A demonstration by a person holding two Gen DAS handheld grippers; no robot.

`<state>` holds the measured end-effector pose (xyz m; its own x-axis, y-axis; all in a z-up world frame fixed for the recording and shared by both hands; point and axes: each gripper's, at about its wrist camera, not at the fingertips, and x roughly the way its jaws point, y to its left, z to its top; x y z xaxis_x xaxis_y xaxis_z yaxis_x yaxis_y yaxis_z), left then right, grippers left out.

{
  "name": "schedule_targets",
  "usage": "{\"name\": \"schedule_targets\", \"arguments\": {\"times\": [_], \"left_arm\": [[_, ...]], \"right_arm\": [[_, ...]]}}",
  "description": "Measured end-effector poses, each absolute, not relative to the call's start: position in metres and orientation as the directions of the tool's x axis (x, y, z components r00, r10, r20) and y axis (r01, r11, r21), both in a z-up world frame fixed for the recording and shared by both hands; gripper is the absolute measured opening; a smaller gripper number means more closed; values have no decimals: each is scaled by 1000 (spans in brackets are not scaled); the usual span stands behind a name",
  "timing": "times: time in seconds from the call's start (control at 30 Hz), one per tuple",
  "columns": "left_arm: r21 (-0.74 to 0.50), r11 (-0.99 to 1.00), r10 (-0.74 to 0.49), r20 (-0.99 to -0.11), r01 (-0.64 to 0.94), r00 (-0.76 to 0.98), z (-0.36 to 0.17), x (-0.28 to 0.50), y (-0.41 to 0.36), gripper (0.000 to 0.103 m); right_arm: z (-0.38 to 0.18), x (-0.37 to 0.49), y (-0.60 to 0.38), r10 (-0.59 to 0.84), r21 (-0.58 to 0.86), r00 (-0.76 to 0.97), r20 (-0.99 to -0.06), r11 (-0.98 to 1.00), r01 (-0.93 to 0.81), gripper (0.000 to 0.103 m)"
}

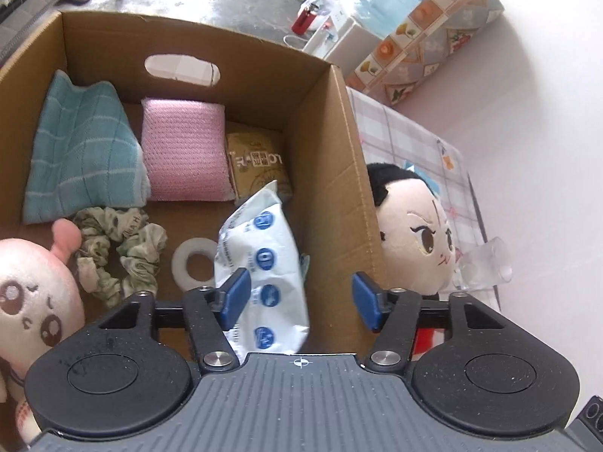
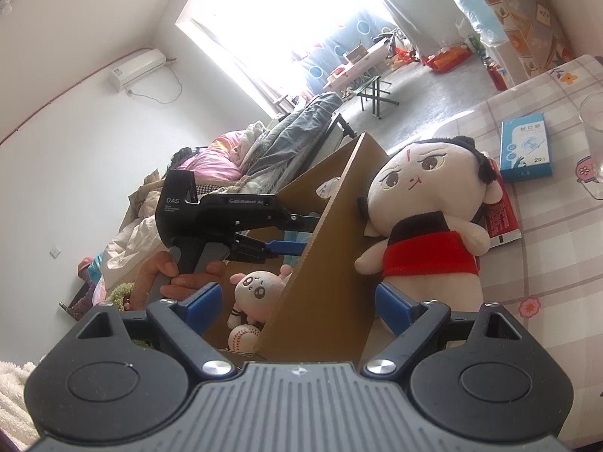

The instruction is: Organize soft objects

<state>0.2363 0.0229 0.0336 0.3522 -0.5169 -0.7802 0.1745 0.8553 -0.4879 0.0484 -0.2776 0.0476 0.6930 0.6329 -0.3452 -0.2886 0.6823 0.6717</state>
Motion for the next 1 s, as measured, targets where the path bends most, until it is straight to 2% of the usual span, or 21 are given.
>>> {"name": "schedule_targets", "arguments": {"times": [0.07, 0.43, 0.77, 1.0], "left_arm": [[-473, 864, -502, -787, 171, 359, 34, 235, 24, 66], [-485, 862, -502, -784, 144, 364, 29, 236, 32, 68], [-581, 800, -592, -721, 150, 360, 23, 223, 39, 69], [-648, 756, -633, -687, 92, 357, 10, 222, 58, 69]], "right_arm": [[46, 49, -279, 632, 672, 694, -345, 683, -287, 91], [46, 49, -279, 629, 673, 699, -340, 682, -286, 91], [78, 59, -281, 596, 606, 730, -335, 730, -318, 91], [100, 67, -261, 599, 552, 740, -306, 745, -375, 91]]}}
